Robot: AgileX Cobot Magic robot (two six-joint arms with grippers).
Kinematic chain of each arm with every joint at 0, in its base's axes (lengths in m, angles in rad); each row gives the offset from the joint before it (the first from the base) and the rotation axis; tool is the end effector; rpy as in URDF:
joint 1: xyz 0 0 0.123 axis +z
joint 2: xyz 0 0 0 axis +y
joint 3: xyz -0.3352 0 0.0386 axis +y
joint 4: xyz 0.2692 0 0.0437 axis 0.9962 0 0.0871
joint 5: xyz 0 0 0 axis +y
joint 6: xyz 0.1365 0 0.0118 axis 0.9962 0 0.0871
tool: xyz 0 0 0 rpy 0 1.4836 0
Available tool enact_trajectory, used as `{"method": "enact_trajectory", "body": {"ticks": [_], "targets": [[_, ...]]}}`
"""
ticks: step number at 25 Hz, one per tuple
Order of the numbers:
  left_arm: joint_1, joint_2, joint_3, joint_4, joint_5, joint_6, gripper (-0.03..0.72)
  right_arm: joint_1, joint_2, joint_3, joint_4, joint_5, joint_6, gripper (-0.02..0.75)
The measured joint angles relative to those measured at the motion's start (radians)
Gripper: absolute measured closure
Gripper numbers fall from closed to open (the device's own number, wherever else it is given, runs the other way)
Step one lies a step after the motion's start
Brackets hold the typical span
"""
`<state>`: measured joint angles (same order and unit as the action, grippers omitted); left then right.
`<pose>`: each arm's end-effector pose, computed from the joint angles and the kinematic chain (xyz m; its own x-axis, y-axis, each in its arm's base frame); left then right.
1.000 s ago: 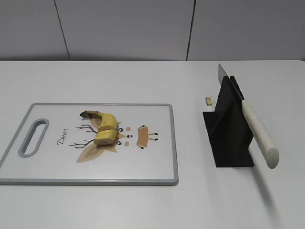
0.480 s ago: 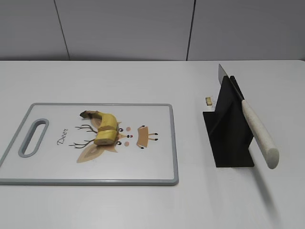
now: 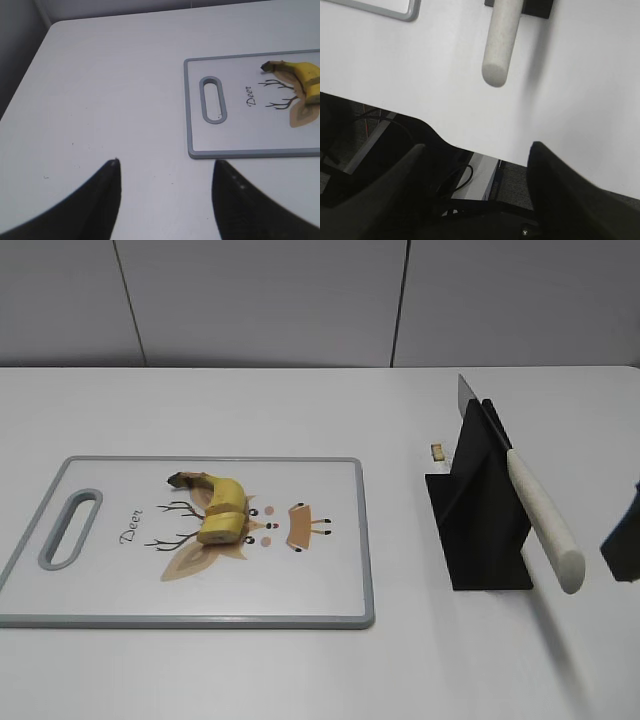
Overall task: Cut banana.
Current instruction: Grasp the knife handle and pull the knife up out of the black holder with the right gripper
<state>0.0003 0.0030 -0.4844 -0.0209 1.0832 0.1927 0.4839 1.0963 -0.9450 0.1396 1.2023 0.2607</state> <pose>0.0025 -0.0025 0.2585 -0.4810 0.1817 -0.8577 0.1050 0.9832 0.1494 0.1643 0.1064 0.3119 -0.9550 -0.1589 -0.2504 -0.2139 0.9539 0.2105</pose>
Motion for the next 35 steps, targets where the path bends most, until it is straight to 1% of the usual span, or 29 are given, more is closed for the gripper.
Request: {"method": "enact_trajectory", "body": {"ticks": [6,10,16,26,35], "targets": [[0.0,0.0,0.0,0.0,0.0,0.0,0.135,0.0,0.157,-0.119,-0.02,0.0,-0.001,0.26],[0.0,0.0,0.0,0.0,0.0,0.0,0.135,0.0,0.272,-0.166,-0.053,-0.002,-0.001,0.26],[0.0,0.0,0.0,0.0,0.0,0.0,0.135,0.0,0.42,-0.173,-0.125,-0.008,0.001,0.26],[0.0,0.0,0.0,0.0,0.0,0.0,0.135,0.0,0.533,-0.173,-0.128,-0.08,0.015,0.26],[0.0,0.0,0.0,0.0,0.0,0.0,0.135,0.0,0.577,-0.174,-0.14,-0.091,0.05,0.314]]}}
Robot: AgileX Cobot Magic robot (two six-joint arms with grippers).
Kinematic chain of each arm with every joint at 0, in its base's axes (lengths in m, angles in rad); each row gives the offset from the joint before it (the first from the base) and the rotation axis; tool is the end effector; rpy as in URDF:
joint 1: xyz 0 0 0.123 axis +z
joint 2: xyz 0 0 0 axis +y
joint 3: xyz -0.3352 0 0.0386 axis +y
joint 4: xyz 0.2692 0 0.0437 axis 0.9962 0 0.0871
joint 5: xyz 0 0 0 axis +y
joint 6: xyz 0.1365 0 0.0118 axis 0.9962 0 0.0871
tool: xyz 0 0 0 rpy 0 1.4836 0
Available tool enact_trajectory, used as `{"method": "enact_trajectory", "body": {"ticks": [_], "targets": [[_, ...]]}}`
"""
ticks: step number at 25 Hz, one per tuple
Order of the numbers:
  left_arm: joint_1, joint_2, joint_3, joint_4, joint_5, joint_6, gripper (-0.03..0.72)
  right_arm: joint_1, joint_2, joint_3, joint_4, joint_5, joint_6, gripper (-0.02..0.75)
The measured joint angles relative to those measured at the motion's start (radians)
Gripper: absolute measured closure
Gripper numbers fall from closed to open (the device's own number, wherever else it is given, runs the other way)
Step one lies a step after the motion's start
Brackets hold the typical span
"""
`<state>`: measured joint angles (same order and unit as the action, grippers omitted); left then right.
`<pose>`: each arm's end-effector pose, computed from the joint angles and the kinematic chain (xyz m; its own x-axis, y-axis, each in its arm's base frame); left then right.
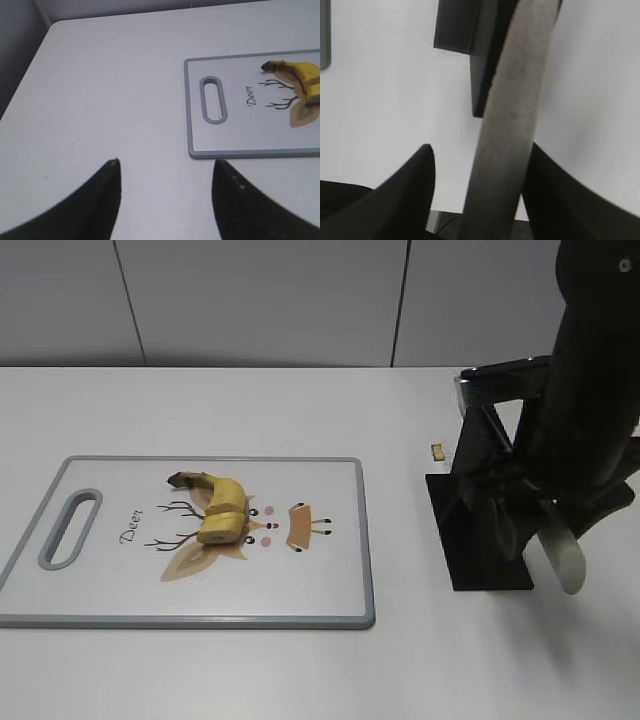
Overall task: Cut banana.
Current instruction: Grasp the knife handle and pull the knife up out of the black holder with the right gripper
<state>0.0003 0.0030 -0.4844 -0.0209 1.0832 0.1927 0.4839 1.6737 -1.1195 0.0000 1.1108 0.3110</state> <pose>0.0025 -0.0025 0.2585 -0.4810 0.1817 -0.8577 0.1050 0.9832 0.1494 0.2865 0.1506 0.2109 -0.9851 -0.1720 0.0067 -0.1720 0.9851 -0.0021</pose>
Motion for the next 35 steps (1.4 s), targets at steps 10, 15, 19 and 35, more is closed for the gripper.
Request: {"method": "enact_trajectory", "body": {"ticks": [10,15,19,35], "targets": [[0.0,0.0,0.0,0.0,0.0,0.0,0.135,0.0,0.023,0.0,0.0,0.024,0.093,0.562],[0.0,0.0,0.0,0.0,0.0,0.0,0.135,0.0,0.023,0.0,0.0,0.036,0.105,0.563],[0.0,0.0,0.0,0.0,0.0,0.0,0.135,0.0,0.023,0.0,0.0,0.038,0.12,0.564],[0.0,0.0,0.0,0.0,0.0,0.0,0.135,0.0,-0.108,0.0,-0.009,0.011,0.171,0.566]]}}
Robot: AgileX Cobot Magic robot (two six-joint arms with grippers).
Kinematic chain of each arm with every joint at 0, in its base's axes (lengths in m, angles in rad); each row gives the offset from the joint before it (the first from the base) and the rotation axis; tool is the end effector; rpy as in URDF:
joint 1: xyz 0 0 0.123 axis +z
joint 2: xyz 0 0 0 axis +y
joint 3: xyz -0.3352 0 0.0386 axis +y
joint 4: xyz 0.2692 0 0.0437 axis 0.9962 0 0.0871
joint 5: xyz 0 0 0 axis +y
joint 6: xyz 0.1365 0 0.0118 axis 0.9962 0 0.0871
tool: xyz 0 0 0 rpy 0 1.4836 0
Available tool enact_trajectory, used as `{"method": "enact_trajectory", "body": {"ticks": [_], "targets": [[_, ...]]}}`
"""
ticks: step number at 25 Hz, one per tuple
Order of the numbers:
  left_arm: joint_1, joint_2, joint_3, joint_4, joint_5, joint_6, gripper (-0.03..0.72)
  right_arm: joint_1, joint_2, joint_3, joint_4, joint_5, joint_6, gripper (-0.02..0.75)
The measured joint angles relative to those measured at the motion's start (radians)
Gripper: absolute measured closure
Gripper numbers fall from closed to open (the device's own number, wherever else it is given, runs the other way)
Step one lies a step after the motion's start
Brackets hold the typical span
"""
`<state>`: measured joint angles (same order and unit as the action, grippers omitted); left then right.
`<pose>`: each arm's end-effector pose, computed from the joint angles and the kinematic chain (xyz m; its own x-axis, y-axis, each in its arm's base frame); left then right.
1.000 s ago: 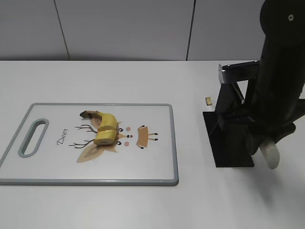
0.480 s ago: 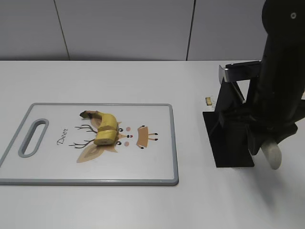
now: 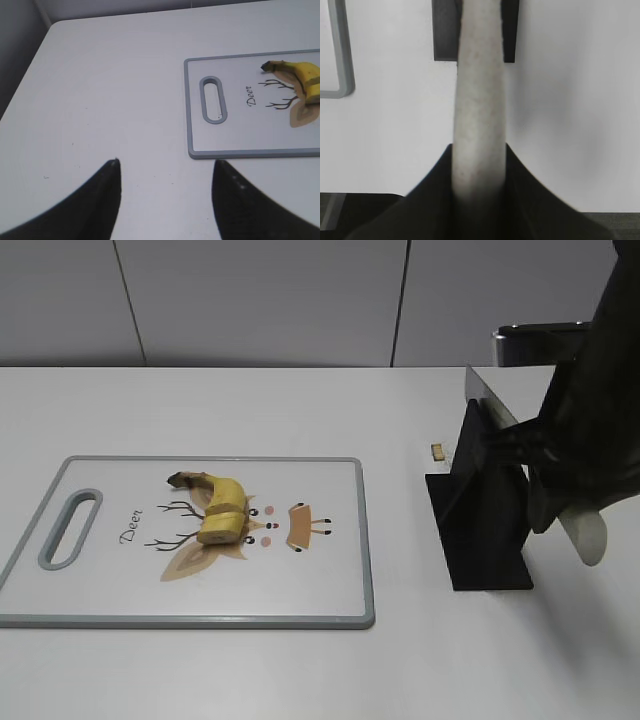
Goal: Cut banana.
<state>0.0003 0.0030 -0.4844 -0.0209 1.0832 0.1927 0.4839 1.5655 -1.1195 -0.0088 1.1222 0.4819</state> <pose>0.0025 -0.0025 0.2585 -0.4810 0.1817 -0.8577 0.1050 0.9832 0.1494 0.2755 0.1436 0.2452 -0.9965 -0.0040 -0.0833 -0.0069 0.9994 0.0343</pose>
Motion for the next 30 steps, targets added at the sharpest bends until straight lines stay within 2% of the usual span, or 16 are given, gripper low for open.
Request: {"method": "enact_trajectory", "body": {"ticks": [8,23,30], "targets": [[0.0,0.0,0.0,0.0,0.0,0.0,0.135,0.0,-0.051,-0.016,-0.016,-0.003,0.003,0.566],[0.0,0.0,0.0,-0.003,0.0,0.0,0.135,0.0,-0.095,-0.213,-0.065,0.059,-0.06,0.567],[0.0,0.073,-0.083,-0.031,-0.06,0.048,0.135,0.0,-0.121,-0.218,0.019,0.058,-0.454,0.567]]}}
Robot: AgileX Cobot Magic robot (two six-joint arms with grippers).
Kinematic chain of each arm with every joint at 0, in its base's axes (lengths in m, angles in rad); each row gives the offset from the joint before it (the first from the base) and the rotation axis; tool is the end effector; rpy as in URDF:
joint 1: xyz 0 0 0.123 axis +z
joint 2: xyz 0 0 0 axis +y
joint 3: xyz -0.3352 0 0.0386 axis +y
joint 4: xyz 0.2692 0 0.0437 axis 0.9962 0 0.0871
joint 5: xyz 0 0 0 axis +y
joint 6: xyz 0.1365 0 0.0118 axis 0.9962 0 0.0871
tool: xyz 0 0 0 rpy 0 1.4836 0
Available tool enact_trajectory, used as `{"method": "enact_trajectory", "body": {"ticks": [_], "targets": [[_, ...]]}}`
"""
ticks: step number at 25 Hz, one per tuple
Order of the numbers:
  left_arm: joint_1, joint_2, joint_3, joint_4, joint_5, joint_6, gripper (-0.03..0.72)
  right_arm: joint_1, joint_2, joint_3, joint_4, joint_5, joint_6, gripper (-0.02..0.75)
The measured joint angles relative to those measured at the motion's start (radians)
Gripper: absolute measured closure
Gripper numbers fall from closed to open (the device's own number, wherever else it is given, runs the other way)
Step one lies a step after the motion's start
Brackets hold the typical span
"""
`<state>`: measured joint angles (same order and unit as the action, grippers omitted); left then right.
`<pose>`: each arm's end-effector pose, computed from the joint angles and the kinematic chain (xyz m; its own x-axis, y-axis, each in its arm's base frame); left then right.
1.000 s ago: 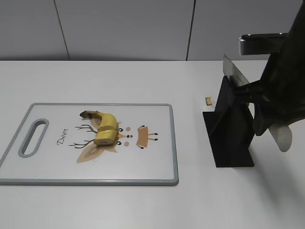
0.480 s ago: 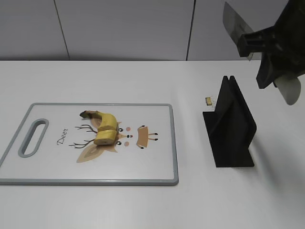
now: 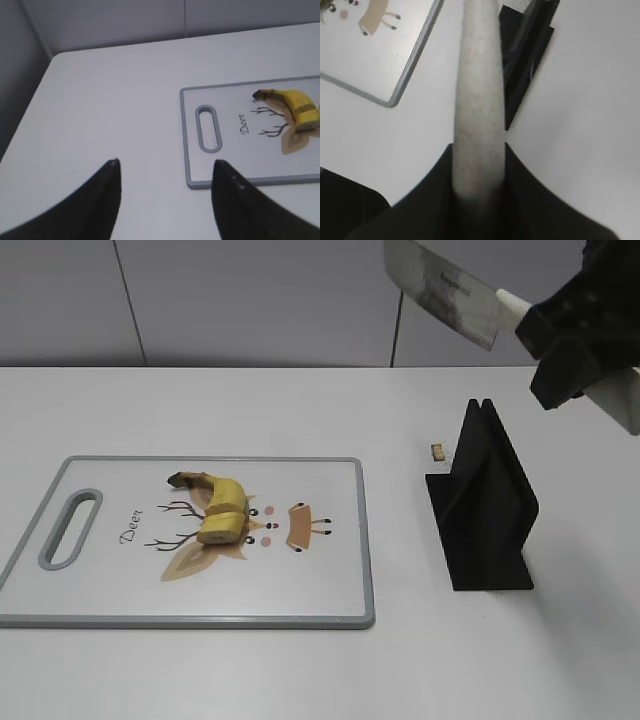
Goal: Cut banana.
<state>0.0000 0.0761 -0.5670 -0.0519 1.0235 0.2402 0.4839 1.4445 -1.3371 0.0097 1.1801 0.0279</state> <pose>0.0090 -0.0061 0.2934 -0.4121 0.2114 -0.8863 0.1301 0.9764 0.1723 0.2808 0.1490 0.3472 -0.8395 -0.4055 -0.3616 -0.4418 0.8969 0.0198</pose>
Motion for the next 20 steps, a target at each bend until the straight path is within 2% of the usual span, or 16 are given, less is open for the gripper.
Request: {"method": "enact_trajectory", "body": {"ticks": [9,14,20], "targets": [[-0.012,0.385,-0.158,-0.167,-0.16,0.286,0.135,0.0,0.028,-0.015,0.09,-0.004,-0.409,0.567],[-0.094,0.588,-0.277,-0.183,-0.204,0.406,0.135,0.0,0.055,-0.069,0.136,-0.004,-0.619,0.567],[-0.214,0.806,-0.419,-0.183,-0.197,0.503,0.135,0.0,0.151,-0.183,0.18,0.008,-0.76,0.567]]}}
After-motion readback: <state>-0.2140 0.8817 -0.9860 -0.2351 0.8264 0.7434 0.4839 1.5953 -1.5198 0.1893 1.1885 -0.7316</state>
